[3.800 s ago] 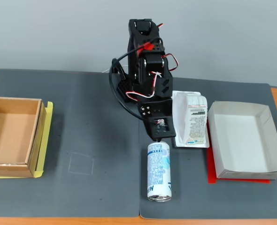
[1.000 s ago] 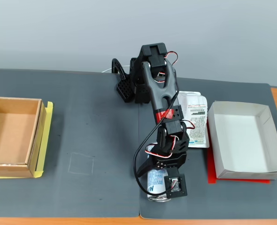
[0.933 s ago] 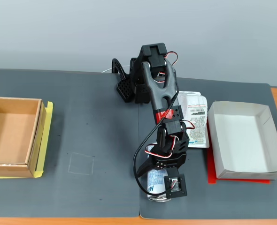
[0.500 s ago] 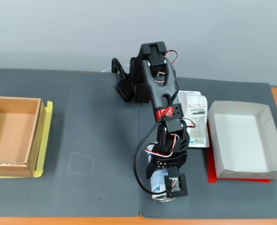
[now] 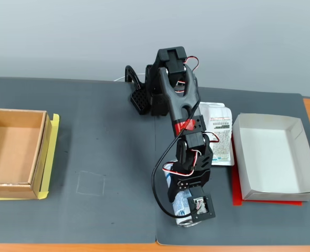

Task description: Pick the can and put it in the brown box

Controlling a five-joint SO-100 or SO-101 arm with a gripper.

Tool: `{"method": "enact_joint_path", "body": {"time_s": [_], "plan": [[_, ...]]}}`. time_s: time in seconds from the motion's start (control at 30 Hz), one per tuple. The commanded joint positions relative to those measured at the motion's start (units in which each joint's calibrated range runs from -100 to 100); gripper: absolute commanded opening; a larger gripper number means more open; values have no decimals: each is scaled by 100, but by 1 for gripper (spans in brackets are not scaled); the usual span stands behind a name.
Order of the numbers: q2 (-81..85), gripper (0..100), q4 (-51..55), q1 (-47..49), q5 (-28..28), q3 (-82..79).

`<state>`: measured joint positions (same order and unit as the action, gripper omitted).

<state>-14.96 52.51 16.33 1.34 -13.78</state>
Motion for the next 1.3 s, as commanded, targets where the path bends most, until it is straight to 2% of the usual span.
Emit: {"method": "enact_joint_path", "body": {"time_s": [0.0,0.2,0.4,0.67,1.27], "plan": [[806,9,31,-114,-249,183],[1619,9,387,-277,-317,193],[2356,9,1063,-724,-749,193],[2983,9,1106,-1463,-1192,193],[3627,9,1106,-1536,-1218,193]]}}
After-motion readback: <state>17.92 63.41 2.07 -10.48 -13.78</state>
